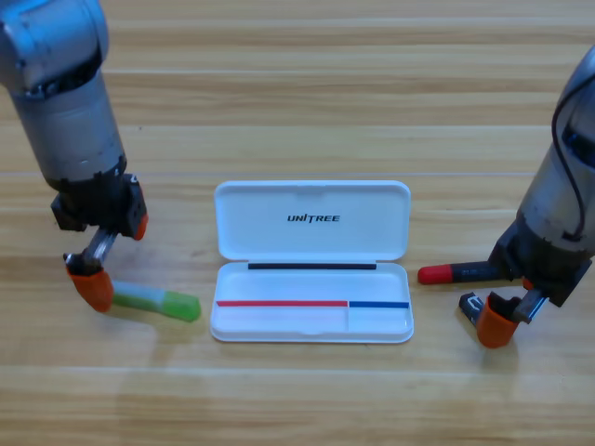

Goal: Clean up eraser and pencils

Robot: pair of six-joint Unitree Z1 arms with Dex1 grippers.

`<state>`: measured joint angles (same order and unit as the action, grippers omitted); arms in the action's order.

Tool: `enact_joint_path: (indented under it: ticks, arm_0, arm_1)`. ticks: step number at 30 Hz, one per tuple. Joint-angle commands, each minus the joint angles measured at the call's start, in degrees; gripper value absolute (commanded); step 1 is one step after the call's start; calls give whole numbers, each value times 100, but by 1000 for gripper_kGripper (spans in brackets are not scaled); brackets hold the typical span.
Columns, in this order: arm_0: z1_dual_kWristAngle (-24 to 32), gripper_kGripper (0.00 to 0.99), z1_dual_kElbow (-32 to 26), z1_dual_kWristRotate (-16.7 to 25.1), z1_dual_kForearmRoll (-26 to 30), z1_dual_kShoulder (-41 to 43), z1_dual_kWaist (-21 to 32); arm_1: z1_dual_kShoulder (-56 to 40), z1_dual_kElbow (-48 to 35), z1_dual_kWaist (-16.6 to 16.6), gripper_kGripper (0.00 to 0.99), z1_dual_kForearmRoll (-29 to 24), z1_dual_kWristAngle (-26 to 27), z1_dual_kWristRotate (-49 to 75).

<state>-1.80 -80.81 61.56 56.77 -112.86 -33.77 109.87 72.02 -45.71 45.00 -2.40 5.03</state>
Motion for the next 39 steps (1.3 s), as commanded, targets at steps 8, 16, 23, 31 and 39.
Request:
enact_joint_path:
  ticks: [8, 16, 23, 31, 39]
  arm_0:
    - [259, 963, 224, -285, -465, -465, 196]
    - [391, 963, 672, -144, -949, -456, 187]
    - [452, 965, 962, -65, -1300, -421, 187]
    - [434, 989, 1182, -39, -1564, -447, 196]
    - [426, 793, 1419, -47, -1854, -342, 187]
  arm_1:
    - [852, 295, 168, 854, -88, 65, -116]
    - [1072, 356, 168, 828, -149, 65, -169]
    - [1239, 365, 168, 729, -193, 117, -187]
    - [1239, 251, 186, 0, -149, 196, -160]
    - [334, 752, 142, 0, 527, 100, 1009]
